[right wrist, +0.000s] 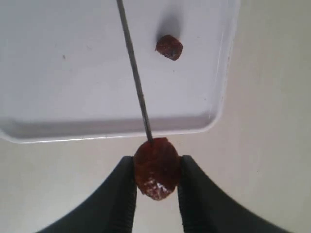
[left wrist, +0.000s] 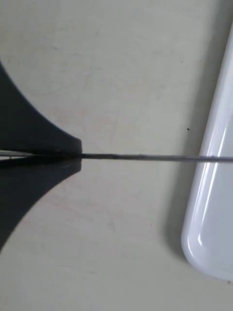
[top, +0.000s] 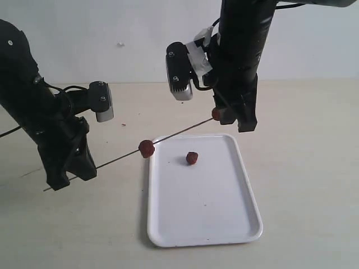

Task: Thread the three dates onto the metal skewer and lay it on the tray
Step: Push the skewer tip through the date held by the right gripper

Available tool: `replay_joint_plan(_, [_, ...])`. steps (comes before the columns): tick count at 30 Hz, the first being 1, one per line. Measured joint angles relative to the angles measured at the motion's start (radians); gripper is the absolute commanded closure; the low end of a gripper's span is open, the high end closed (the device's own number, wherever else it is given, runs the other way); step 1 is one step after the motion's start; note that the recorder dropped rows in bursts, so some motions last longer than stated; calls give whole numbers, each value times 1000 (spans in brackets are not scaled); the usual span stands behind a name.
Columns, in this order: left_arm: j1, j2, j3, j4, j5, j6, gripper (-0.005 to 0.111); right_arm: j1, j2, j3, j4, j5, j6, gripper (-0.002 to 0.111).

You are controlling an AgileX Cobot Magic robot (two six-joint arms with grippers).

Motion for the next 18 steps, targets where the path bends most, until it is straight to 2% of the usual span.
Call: replay_joint_plan(18, [0,0,0,-14,-2,0,107,0,0,0,64,0,0,79])
